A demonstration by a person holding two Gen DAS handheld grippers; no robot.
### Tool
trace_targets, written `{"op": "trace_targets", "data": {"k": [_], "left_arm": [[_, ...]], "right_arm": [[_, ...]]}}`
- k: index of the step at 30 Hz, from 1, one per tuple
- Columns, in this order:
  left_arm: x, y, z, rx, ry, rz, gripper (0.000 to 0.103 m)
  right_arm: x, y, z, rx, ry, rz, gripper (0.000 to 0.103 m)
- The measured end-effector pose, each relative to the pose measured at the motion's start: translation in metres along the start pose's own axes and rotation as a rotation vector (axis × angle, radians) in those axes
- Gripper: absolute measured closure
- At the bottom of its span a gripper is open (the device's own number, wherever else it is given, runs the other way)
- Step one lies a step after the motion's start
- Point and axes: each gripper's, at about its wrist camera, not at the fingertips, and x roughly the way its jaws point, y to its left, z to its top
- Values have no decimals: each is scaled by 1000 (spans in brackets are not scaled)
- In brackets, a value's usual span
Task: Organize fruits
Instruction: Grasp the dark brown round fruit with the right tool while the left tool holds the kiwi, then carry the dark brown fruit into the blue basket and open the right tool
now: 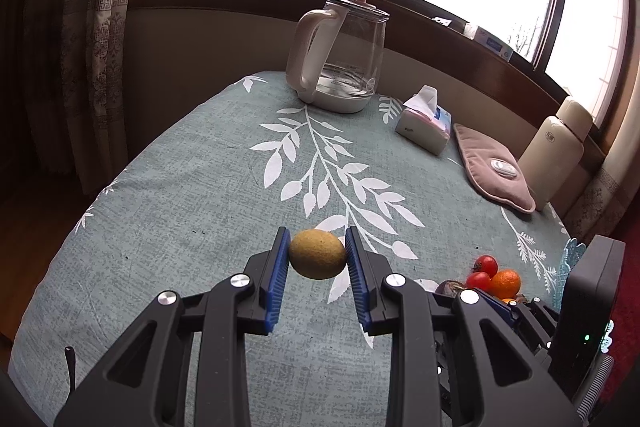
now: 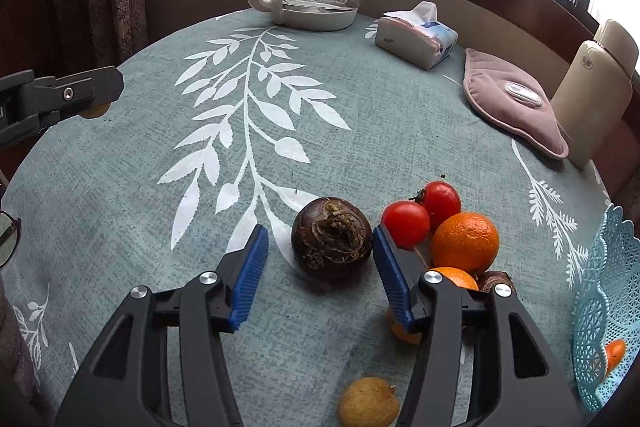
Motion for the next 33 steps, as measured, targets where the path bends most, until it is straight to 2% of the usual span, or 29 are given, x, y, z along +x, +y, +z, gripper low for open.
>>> {"op": "trace_targets", "data": {"k": [3,5,9,21,27,33], "left_arm": [[1,1,1,-6,1,0,74],[2,3,1,-10,2,1,74],[2,4,1,-13,3,1,74],[0,-1,-3,1,4,-1,74],[-1,-4,-4,9,4,-5,74],[-3,-10,-6,23,4,-11,74]], "right_arm": [[2,1,2,11,4,-14,51],[1,0,0,17,3,-14,60],[-7,3,-4,15,-6,11,61],[-62,14,-13,11,-124,50,60],[-88,-5,-22,63,-162,32,60],[-108,-41,-36,145,-186,-9,60]]}}
